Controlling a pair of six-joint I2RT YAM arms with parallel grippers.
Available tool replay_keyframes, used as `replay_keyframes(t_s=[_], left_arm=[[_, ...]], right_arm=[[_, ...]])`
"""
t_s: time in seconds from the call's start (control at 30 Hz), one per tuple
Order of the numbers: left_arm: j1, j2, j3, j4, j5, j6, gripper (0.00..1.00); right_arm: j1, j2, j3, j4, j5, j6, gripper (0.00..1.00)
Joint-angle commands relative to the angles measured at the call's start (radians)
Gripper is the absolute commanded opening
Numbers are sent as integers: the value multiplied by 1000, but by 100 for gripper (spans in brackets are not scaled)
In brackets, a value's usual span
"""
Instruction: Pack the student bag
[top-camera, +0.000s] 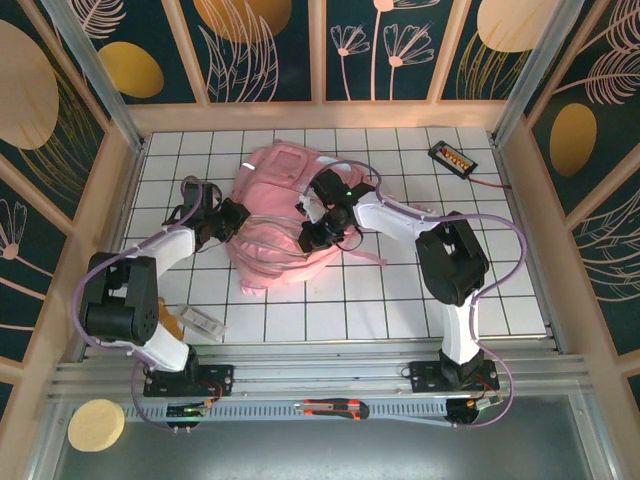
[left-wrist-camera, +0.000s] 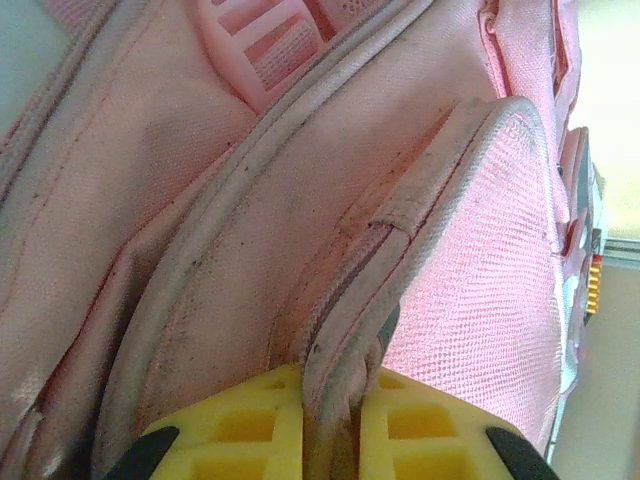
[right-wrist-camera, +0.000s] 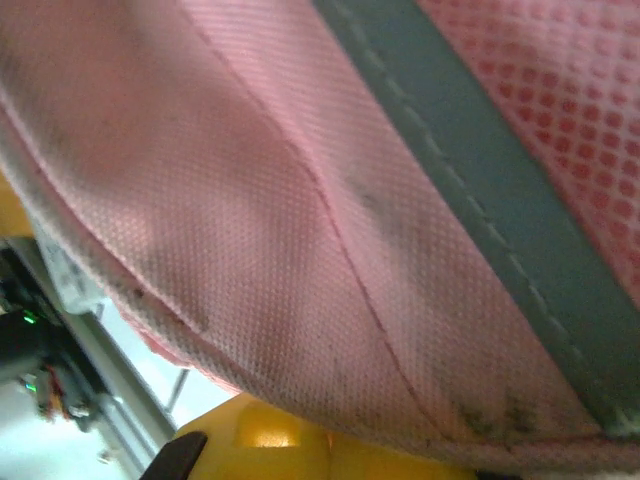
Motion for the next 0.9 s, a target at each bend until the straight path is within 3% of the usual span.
replay_keyframes(t_s=[0.0,0.17,0.37,0.6,0.87], left_arm=[[-43,-29,9,-101,12,68,2],[-45,-51,26,-167,-59,143,0],[-66,-62,49,-187,-93,171,0],[-101,-77,54,-187,-109,171,0],[-102,-91,46,-191,-114,169,0]], right_arm=[[-21,-48,-21,94,-88,181,0],[-82,-83,-85,135,-212,385,0],[-57,-49,-22,181,-309,475,0],[-52,20,68,126,-305,473,5],[-98,-51,-18,93,-176,544,10]])
